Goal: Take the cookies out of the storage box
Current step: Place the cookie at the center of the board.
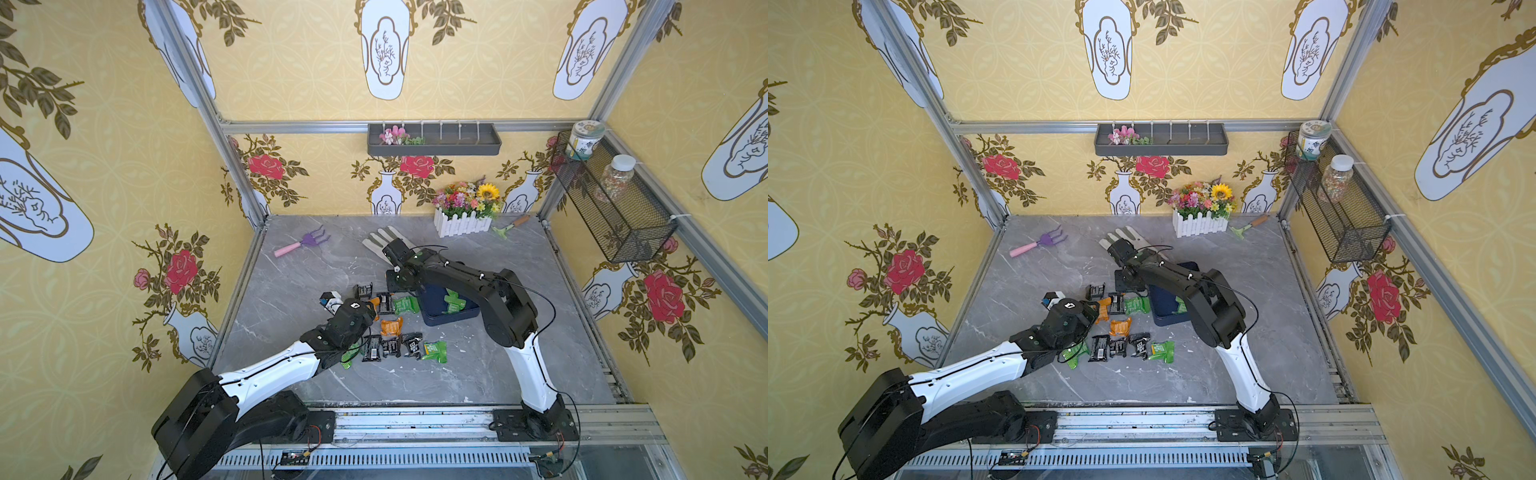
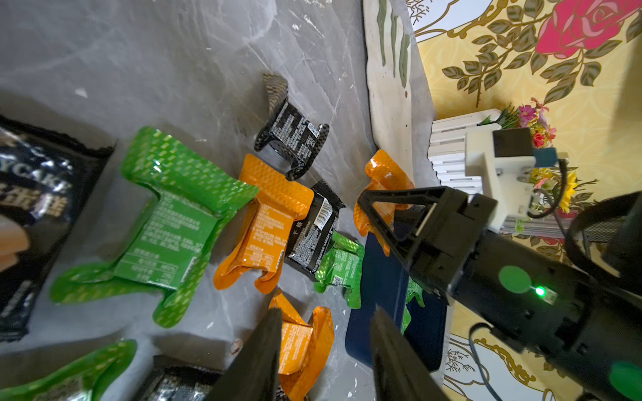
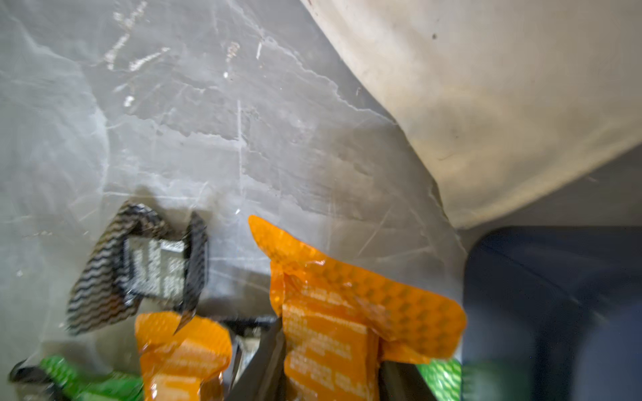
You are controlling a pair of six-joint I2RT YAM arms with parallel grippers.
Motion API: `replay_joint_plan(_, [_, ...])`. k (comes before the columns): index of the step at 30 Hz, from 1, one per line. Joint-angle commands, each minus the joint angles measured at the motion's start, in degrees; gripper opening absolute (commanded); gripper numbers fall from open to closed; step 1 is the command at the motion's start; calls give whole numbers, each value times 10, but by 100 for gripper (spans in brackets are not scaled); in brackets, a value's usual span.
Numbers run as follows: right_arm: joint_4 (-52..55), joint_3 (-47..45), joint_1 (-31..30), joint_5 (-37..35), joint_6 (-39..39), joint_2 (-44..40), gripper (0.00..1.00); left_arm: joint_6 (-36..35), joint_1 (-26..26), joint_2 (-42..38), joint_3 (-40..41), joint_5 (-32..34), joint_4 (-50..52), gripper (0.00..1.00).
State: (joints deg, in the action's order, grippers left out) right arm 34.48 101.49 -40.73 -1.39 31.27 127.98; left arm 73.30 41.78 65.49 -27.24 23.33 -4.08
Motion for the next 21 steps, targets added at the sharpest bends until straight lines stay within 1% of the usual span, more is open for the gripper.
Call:
replay_joint_plan(1, [0,14,2,-14,8,20,37,-4,-2,-7,0,10,25,46])
replay_joint_plan(2, [4,22,2,-18,9,27,37,-5,-2,-12,0,12,31,46])
replay_joint_plan(4, [10,34,2,-21,9,39,40,-9,-5,-21,1,14,39,46])
replay_joint_plan(10, [10,39,-4,-25,11,33,52,-20,-6,-40,1,19,50,46])
replay_joint_plan(13, [12,38,-6,-29,8,13,55,-36,-7,-35,-6,14,42,47])
replay_joint_plan(18, [12,27,-9,-34,-3,-46,55,-75,-7,-10,-33,-6,25,47])
replay_joint_plan(21, [8,-5,-5,-44,-10,-97,55,-102,-6,13,-54,-27,11,48])
